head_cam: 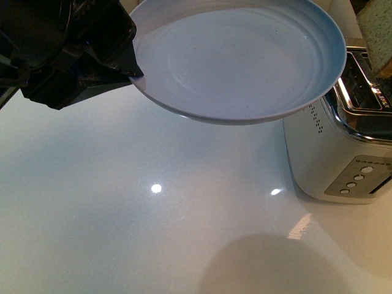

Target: Left arm holds plate, right arm toasts bread

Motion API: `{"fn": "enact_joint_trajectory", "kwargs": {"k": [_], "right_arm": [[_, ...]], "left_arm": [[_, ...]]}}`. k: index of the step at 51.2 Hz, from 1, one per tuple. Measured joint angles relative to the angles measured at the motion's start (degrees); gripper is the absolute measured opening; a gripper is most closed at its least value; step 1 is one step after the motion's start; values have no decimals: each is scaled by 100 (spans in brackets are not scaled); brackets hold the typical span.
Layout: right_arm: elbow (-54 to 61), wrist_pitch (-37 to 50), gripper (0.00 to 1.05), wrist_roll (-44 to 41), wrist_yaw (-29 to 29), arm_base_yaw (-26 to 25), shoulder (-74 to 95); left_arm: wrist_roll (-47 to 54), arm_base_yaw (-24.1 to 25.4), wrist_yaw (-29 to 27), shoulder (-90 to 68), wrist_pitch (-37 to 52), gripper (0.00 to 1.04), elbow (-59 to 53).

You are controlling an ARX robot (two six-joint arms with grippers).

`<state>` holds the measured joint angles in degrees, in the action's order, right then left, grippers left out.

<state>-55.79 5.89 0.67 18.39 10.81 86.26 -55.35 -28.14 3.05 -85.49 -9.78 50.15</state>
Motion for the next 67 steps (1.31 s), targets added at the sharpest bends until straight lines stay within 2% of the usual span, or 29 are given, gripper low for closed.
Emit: {"fn": "enact_joint_trajectory", "kwargs": {"k": [67], "right_arm": [[-144, 310, 4, 149, -79, -87, 1443]], "left_arm": [[0, 0, 0, 0, 2, 3, 0]]}}
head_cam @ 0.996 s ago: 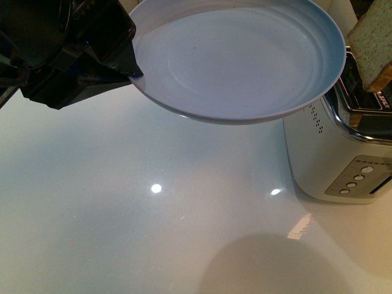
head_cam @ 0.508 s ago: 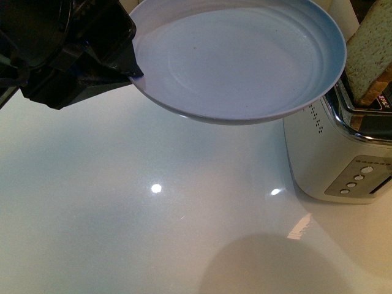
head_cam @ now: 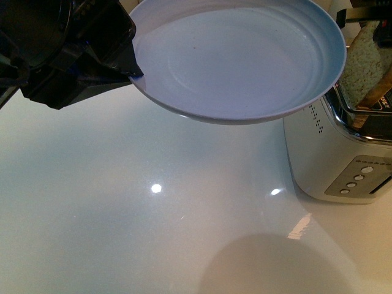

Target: Left arm holds plate, right arm toasts bread

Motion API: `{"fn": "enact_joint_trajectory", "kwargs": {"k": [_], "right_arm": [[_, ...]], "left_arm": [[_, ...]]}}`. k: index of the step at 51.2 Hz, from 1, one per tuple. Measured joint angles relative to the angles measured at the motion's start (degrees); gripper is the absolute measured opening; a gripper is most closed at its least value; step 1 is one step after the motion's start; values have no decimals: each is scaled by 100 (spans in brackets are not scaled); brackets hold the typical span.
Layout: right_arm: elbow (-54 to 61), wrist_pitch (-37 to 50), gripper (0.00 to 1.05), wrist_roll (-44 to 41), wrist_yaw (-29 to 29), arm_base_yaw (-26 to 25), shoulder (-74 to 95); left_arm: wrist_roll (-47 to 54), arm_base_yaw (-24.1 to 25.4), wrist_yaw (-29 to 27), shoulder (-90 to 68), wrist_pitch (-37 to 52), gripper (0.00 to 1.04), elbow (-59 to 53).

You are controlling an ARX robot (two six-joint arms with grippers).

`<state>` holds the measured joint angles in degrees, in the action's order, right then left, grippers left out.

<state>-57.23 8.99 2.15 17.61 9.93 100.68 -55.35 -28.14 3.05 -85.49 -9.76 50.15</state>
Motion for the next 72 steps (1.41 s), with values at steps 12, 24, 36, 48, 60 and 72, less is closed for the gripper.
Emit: {"fn": "enact_joint_trajectory", "kwargs": {"k": [12, 24, 36, 48, 60, 72], "right_arm": [[166, 216, 4, 42, 39, 52, 238], [358, 431, 25, 151, -4, 94, 284], [544, 575, 60, 236, -116, 52, 179], [999, 909, 90, 212, -197, -20, -752], [1934, 951, 96, -149, -249, -101, -2680], [3222, 2636, 67, -199, -1161, -374, -4177]], "left_arm": [[0, 0, 0, 0, -2, 3, 0], [0, 0, 0, 0, -2, 3, 0], [0, 0, 0, 0, -2, 3, 0], [0, 0, 0, 0, 0, 3, 0], [0, 0, 0, 0, 0, 3, 0], [0, 0, 4, 0, -2, 3, 4]]}}
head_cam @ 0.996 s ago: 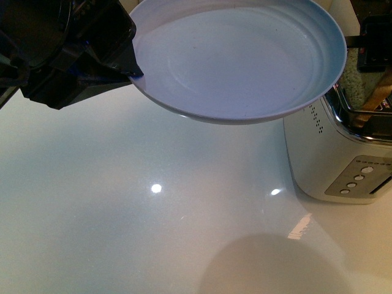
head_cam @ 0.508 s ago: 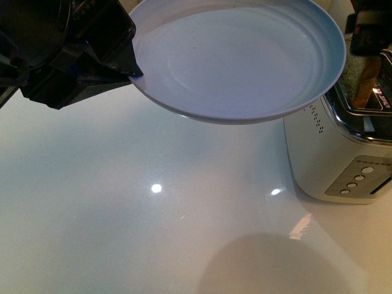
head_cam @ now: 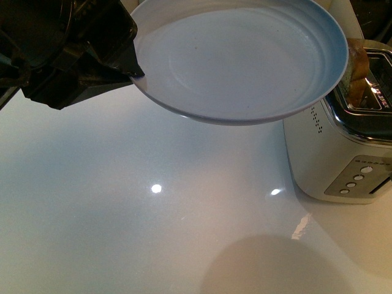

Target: Left arm holds plate, right arm toasts bread

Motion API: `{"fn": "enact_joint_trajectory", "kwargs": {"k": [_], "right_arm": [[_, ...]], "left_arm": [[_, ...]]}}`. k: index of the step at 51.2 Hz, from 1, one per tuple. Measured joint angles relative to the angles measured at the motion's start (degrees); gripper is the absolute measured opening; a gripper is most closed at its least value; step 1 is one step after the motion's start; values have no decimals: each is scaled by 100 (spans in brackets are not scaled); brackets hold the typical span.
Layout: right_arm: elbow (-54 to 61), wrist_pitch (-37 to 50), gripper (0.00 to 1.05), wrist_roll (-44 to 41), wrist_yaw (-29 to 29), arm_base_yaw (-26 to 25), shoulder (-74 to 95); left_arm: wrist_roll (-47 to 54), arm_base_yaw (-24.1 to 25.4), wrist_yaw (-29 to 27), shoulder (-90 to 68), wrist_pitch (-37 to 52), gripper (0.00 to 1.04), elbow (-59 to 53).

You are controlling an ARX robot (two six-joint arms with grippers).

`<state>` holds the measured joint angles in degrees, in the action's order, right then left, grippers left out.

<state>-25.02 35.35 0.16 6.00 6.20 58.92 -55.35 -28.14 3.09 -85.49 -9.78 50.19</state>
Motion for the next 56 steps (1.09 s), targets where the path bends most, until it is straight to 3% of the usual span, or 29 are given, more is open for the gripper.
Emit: {"fn": "enact_joint_trajectory", "kwargs": {"k": [21, 56], "right_arm": [[1346, 164, 2, 2, -557, -577, -1005], [2238, -837, 2, 0, -595, -612, -2881]], "left_arm": [[0, 0, -4, 0, 2, 3, 2], [0, 0, -4, 0, 2, 3, 2]]}}
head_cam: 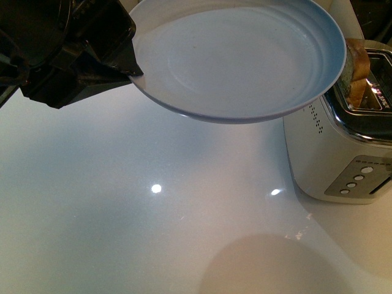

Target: Left arm holds plate, right arm toasts bread

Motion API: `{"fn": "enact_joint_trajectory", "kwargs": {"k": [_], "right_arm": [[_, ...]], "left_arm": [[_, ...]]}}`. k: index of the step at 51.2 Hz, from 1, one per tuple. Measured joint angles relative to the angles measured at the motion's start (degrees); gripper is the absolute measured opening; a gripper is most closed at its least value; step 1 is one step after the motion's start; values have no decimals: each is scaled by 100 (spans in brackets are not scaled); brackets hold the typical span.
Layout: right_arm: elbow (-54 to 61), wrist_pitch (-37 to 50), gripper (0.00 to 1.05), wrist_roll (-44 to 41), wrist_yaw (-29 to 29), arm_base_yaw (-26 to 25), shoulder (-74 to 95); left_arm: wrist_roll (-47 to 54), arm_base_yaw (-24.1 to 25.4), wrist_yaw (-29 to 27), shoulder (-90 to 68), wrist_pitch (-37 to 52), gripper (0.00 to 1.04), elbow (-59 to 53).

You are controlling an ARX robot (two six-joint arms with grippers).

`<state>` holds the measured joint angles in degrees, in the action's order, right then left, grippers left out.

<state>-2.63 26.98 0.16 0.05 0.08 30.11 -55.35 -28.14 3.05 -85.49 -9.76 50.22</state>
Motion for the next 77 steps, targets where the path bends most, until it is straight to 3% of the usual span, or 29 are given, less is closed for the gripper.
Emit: {"fn": "enact_joint_trajectory", "kwargs": {"k": [10, 47, 52, 62, 77], "right_arm": [[160, -15, 2, 0, -2, 0, -295], [162, -1679, 2, 0, -2, 0, -1991], [160, -2629, 2, 0, 2, 0, -2813], [160, -2688, 2, 0, 4, 0, -2968], [160, -2688, 47, -2, 4, 0, -2973]], "left_arm": [[-2, 0, 0, 0, 0, 3, 2], [-2, 0, 2, 0, 0, 3, 7], [-2, 0, 2, 0, 0, 3, 7], [-2, 0, -2, 9, 0, 3, 7], [0, 0, 0, 11, 0, 3, 9]]}}
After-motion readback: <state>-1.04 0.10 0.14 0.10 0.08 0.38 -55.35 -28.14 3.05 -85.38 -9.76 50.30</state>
